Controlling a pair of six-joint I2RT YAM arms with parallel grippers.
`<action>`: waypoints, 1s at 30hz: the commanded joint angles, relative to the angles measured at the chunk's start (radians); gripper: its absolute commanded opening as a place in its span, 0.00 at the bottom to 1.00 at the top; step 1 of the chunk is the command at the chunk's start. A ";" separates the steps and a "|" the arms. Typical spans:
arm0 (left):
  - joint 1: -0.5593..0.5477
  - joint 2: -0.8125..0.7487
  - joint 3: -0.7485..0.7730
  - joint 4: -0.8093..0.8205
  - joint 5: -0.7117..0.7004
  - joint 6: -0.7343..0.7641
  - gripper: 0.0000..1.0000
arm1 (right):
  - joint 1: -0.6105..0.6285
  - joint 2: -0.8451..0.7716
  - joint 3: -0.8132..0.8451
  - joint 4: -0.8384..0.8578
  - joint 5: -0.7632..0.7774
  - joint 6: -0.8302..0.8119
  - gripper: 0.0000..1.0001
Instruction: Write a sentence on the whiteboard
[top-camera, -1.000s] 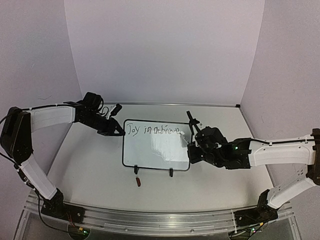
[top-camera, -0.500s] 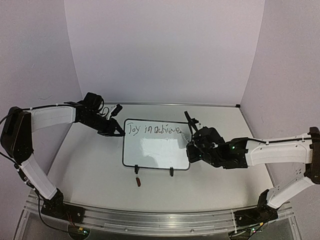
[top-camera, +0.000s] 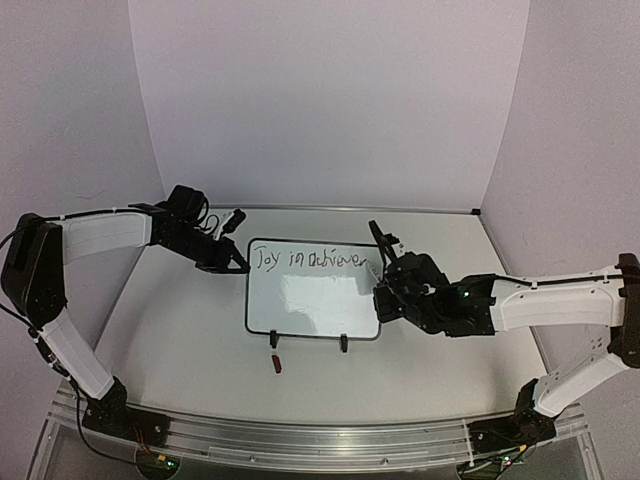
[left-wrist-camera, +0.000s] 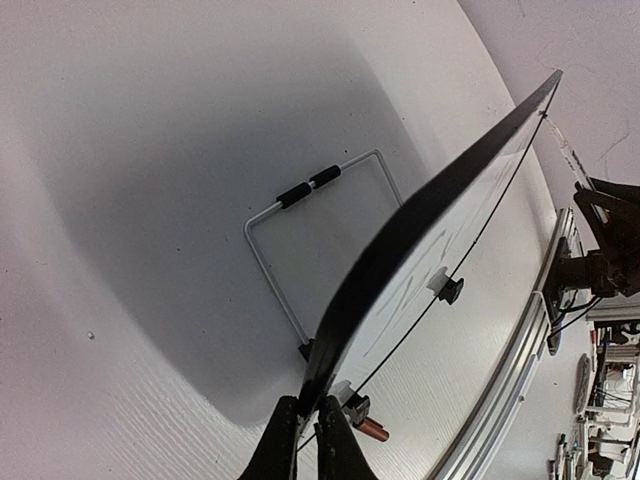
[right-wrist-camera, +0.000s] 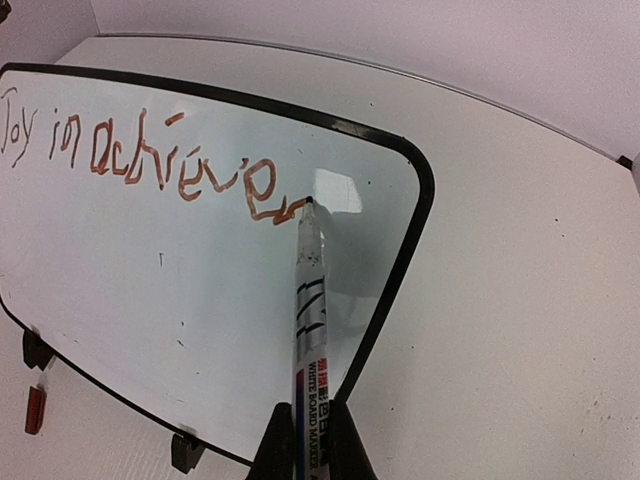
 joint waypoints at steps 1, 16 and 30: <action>-0.002 0.009 0.049 0.002 -0.011 0.014 0.06 | -0.005 -0.002 0.026 -0.001 0.037 0.011 0.00; -0.002 0.021 0.054 0.002 -0.014 0.009 0.05 | -0.002 -0.045 -0.026 -0.015 -0.038 0.027 0.00; -0.002 0.024 0.057 -0.002 -0.023 0.011 0.04 | 0.018 -0.050 -0.035 -0.029 -0.039 0.051 0.00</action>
